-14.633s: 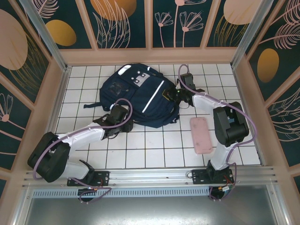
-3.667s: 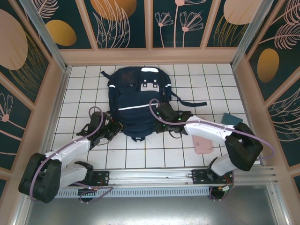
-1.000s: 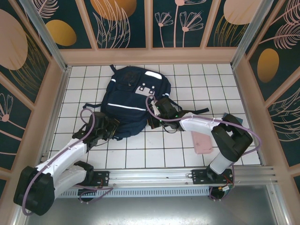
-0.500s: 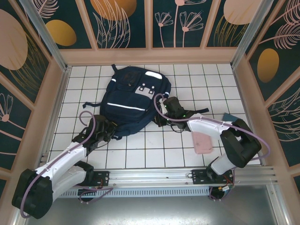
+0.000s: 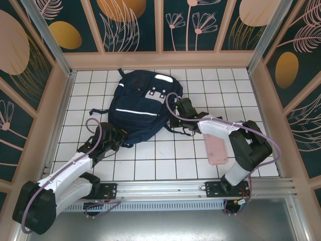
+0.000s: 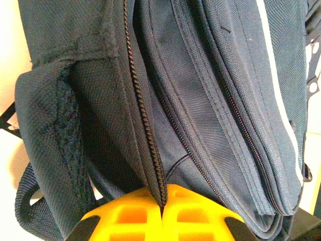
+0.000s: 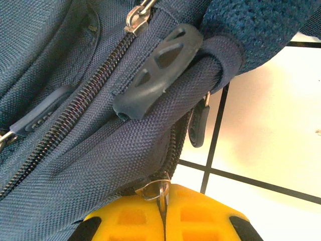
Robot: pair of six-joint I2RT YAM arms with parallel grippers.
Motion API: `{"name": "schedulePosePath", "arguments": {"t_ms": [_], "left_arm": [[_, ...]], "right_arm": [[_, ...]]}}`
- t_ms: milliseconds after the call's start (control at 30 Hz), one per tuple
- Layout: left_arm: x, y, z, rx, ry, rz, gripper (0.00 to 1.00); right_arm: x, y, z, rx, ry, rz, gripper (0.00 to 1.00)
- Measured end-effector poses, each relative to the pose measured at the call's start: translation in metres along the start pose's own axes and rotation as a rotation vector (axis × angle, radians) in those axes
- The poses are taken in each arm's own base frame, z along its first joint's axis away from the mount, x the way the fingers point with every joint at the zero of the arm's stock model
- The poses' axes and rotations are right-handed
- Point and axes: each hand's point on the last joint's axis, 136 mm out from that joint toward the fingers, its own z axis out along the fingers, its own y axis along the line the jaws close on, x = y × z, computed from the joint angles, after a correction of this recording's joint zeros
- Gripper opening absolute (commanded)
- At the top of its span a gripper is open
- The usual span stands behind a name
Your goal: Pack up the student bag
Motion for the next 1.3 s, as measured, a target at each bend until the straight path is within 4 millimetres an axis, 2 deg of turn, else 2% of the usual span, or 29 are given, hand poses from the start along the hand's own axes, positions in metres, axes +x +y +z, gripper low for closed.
{"name": "schedulePosePath", "arguments": {"t_ms": [67, 167, 200, 233, 333, 400, 433, 600, 700, 833, 1000, 1100, 1167, 1233, 1300], "left_arm": [[0.0, -0.002, -0.001, 0.004, 0.003, 0.02, 0.23], [-0.006, 0.007, -0.006, -0.047, -0.023, 0.055, 0.56], [-0.009, 0.009, -0.007, -0.065, -0.032, 0.067, 0.64], [-0.01, 0.01, -0.009, -0.08, -0.037, 0.08, 0.69], [-0.013, 0.001, -0.014, -0.09, -0.038, 0.131, 0.73], [-0.016, -0.014, -0.016, -0.073, -0.036, 0.177, 0.75], [-0.017, -0.022, -0.017, -0.065, -0.037, 0.202, 0.76], [-0.021, -0.057, -0.014, -0.026, -0.019, 0.33, 0.77], [-0.02, -0.073, -0.005, -0.015, 0.009, 0.395, 0.77], [-0.019, -0.084, 0.009, -0.019, 0.044, 0.45, 0.77], [-0.018, -0.091, 0.025, -0.028, 0.073, 0.488, 0.76], [-0.018, -0.096, 0.036, -0.024, 0.088, 0.505, 0.74], [-0.017, -0.098, 0.043, -0.019, 0.099, 0.514, 0.73], [-0.016, -0.099, 0.048, -0.022, 0.107, 0.523, 0.73], [-0.016, -0.099, 0.052, -0.025, 0.111, 0.532, 0.73]], "right_arm": [[0.002, -0.001, 0.0, 0.001, 0.008, 0.001, 0.0], [0.0, -0.019, -0.004, 0.05, 0.008, 0.026, 0.0], [-0.001, -0.029, -0.008, 0.073, 0.004, 0.041, 0.04], [-0.001, -0.036, -0.012, 0.095, 0.002, 0.056, 0.14], [0.003, -0.057, -0.025, 0.157, 0.017, 0.117, 0.46], [0.002, -0.063, -0.036, 0.172, 0.011, 0.152, 0.58], [-0.002, -0.063, -0.043, 0.169, -0.003, 0.159, 0.61], [-0.028, -0.044, -0.072, 0.085, -0.088, 0.188, 0.57], [-0.041, -0.03, -0.075, 0.006, -0.096, 0.224, 0.46], [-0.043, -0.022, -0.059, -0.07, -0.047, 0.325, 0.31], [-0.03, -0.037, -0.029, -0.108, 0.058, 0.516, 0.24], [-0.024, -0.042, -0.018, -0.117, 0.1, 0.604, 0.24], [-0.023, -0.044, -0.015, -0.108, 0.107, 0.629, 0.27], [-0.028, -0.046, -0.013, -0.092, 0.101, 0.627, 0.3], [-0.045, -0.049, -0.01, -0.063, 0.068, 0.599, 0.33]]}}
